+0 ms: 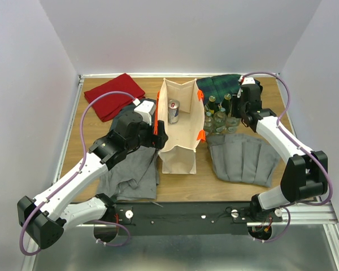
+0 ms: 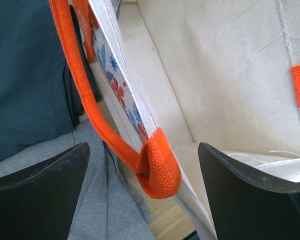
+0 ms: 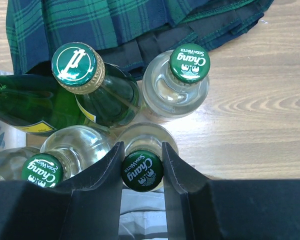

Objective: Take the beverage out of the canvas bag
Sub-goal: Place the drink at the center of the board.

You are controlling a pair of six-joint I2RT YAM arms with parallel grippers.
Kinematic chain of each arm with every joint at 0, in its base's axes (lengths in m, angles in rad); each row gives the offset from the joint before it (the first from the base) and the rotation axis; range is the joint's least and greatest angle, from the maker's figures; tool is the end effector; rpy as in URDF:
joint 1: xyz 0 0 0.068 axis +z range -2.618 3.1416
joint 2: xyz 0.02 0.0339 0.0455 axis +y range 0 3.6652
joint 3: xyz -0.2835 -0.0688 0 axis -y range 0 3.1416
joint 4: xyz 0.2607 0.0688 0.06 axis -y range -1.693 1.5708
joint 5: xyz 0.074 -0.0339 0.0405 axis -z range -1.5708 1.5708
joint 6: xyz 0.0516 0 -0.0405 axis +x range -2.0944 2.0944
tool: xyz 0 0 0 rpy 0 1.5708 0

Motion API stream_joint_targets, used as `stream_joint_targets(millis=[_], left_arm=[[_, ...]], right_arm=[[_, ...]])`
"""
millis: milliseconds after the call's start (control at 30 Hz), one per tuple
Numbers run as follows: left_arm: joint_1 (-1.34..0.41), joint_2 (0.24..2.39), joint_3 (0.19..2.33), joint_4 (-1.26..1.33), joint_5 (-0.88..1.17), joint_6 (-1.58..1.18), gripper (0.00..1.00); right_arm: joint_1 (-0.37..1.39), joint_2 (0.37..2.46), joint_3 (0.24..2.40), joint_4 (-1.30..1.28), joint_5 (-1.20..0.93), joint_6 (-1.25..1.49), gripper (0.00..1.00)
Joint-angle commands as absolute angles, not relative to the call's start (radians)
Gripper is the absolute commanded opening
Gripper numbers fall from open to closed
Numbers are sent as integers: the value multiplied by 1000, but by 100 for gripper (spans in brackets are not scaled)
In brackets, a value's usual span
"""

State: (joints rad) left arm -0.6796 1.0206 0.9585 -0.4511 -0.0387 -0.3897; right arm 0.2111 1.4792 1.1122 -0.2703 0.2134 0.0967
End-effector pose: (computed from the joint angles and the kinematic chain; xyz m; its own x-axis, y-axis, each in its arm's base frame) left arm 0.1919 -0.1525 0.3372 -0.5819 -0.0179 -0.8131 0.4116 0.8558 -0.3134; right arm 0.3533 0.0645 0.2842 -0.5828 -0.0284 -0.8121 0.0180 0.9987 -0.0478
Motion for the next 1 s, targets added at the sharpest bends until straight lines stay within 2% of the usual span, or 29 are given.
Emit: stream_joint_targets(millis=[0, 433, 500, 700, 800, 967], left_arm=[[-673, 1011, 956, -443, -55, -391, 99], [-673, 1008, 959, -446, -57, -394, 99], [-673, 1011, 962, -445, -54, -393, 99], [-673, 1014, 963, -445, -49, -393, 99], [-673, 1011, 960, -443, -51, -394, 99], [-673, 1006, 960, -445, -54, -393, 99]], right_arm=[[216, 1463, 1131, -170, 256, 112, 1], [218, 1460, 1132, -158, 285, 126, 2], [216, 1459, 1128, -160, 282, 133, 8], [216, 1445, 1121, -155, 265, 147, 10], [216, 1442, 1127, -153, 256, 149, 18], [216, 1465, 1160, -181, 259, 156, 24]])
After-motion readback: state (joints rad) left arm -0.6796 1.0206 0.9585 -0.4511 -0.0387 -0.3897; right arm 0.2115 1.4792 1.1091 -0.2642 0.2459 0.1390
